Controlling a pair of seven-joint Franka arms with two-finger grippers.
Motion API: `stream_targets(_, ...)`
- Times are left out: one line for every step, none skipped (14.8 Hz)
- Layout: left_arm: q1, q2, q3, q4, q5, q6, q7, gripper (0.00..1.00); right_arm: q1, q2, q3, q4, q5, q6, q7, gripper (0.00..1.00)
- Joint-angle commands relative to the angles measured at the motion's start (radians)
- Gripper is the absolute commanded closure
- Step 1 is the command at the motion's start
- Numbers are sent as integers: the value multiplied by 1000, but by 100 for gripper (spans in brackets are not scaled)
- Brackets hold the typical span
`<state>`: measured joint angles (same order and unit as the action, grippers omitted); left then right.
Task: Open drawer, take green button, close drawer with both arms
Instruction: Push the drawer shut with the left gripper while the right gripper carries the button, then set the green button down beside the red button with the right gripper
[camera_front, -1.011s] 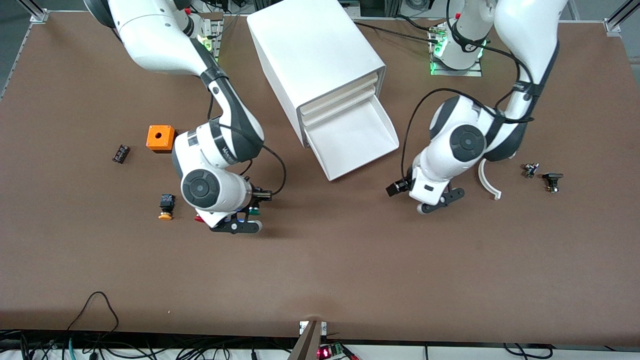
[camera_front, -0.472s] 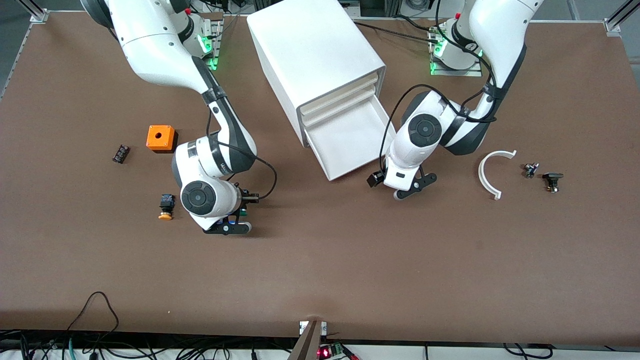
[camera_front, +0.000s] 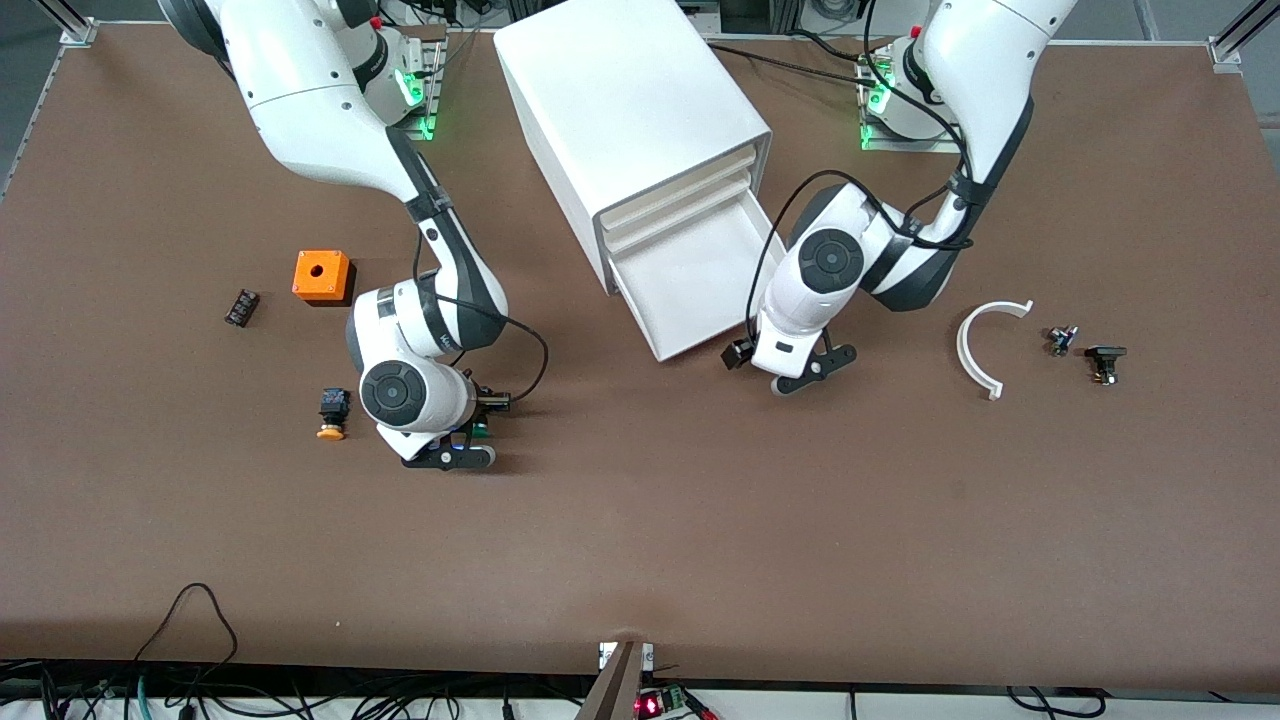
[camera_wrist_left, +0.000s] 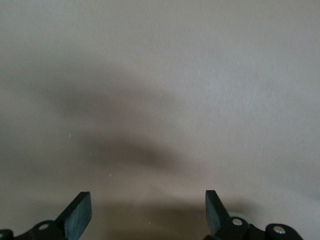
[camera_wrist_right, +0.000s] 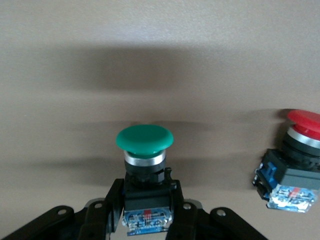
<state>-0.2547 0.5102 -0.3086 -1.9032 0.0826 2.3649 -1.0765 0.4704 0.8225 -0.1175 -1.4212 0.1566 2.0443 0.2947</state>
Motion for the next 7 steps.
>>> stream_targets(-24, -10, 0, -36, 32, 14, -30, 0, -12, -16, 6, -25, -9, 22, -17, 89)
stream_targets(-34, -10, -3, -42, 32, 14, -31, 0, -15, -17, 6, -22, -11, 22, -17, 65)
stream_targets(-35, -12, -7, -46, 32, 14, -37, 0, -15, -17, 6, -21, -9, 22, -17, 46)
stream_targets(-34, -13, -23, -51, 32, 13, -43, 0, -22, -17, 6, -19, -6, 22, -17, 26)
stream_targets(-32, -13, -38, -56, 31, 11, -45, 0, -26, -19, 6, -18, -3, 23, -17, 2)
stream_targets(-31, -18, -50, -63, 31, 4, -45, 0, -30, -23, 6, -10, 0, 20, -14, 1)
stream_targets(-25, -24, -70, -82, 31, 4, -45, 0, -35, -28, 4, 5, 0, 14, -19, 1)
